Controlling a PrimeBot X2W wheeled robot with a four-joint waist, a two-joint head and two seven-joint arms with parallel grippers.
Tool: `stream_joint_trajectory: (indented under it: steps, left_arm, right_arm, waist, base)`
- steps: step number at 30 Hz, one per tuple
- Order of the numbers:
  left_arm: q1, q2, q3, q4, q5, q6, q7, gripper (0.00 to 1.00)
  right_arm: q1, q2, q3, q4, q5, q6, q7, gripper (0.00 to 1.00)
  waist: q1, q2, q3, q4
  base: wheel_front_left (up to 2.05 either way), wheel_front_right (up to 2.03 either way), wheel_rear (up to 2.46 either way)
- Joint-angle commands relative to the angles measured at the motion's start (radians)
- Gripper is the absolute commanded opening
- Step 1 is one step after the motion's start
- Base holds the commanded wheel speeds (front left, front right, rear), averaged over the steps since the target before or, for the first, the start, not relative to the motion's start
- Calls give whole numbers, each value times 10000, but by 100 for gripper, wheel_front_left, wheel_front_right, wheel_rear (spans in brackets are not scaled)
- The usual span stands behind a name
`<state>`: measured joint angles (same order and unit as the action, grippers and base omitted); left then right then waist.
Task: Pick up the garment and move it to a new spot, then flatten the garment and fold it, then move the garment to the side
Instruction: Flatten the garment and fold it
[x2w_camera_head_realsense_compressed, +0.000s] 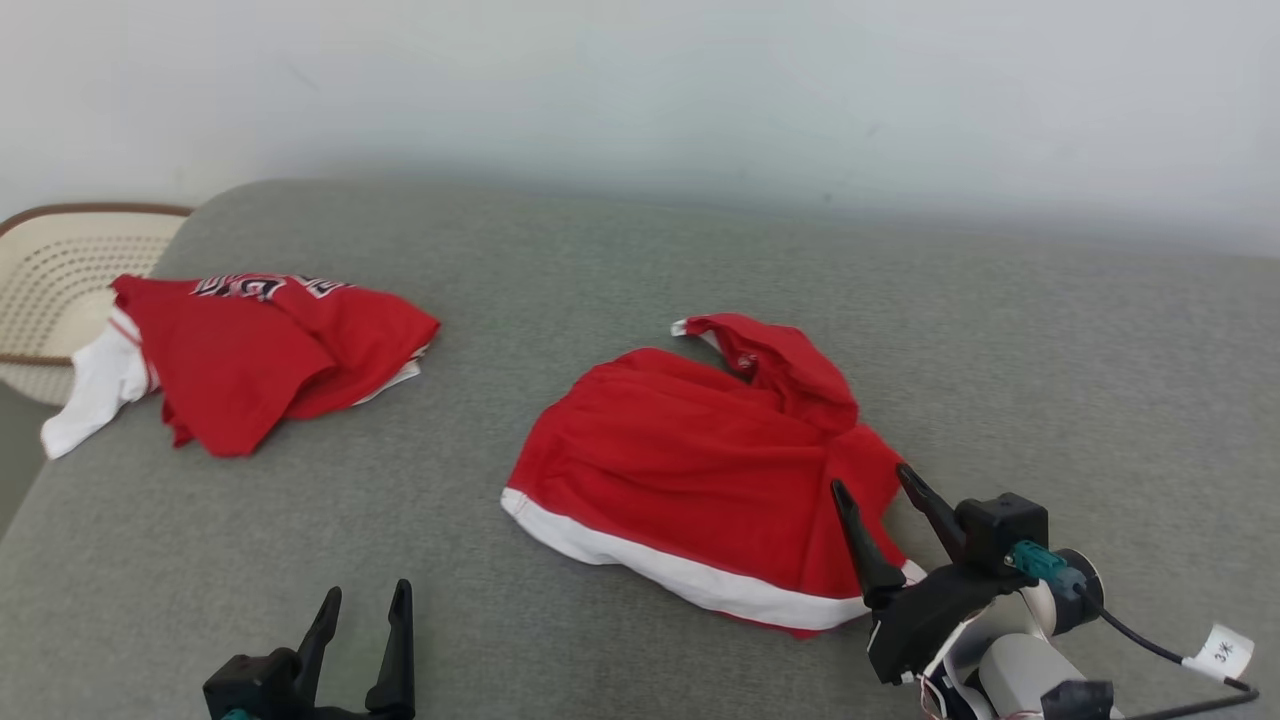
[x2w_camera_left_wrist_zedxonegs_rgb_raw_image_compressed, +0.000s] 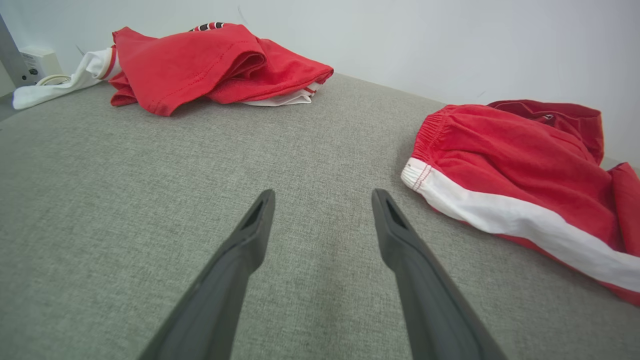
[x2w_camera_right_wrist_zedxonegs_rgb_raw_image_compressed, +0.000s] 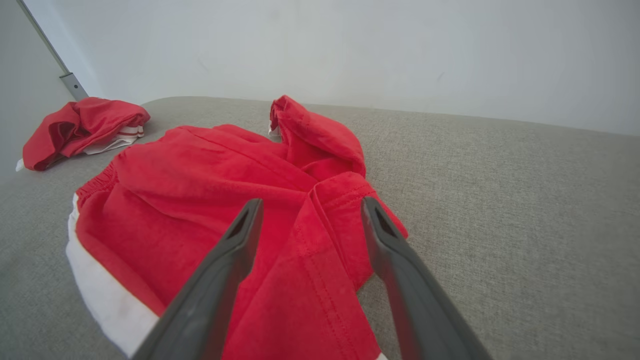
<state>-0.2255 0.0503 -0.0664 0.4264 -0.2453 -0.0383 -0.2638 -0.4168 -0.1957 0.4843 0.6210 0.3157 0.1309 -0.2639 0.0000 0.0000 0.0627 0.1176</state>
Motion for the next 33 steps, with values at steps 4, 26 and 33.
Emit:
stream_joint_trajectory:
  steps: [4,26,33]
  left_arm:
    - [149,4,-42,-55,-109,31,-10,100]
    - [-57,6,-278,-279,-262,30,-10,100]
    - [-45,8,-329,-236,-267,22,-10,100]
  right_arm:
    - [-565,-25,331,1005,528,-3,1,100]
    - [45,-94,-1269,677,691,-3,-2,0]
    - [961,-114,-2563,164,131,-3,-3,100]
  waist:
    - [0,0,303,605]
    - [0,0,440,-372]
    - [0,0,262,-1021]
  base:
    - [0,0,0]
    - [0,0,0]
    - [0,0,0]
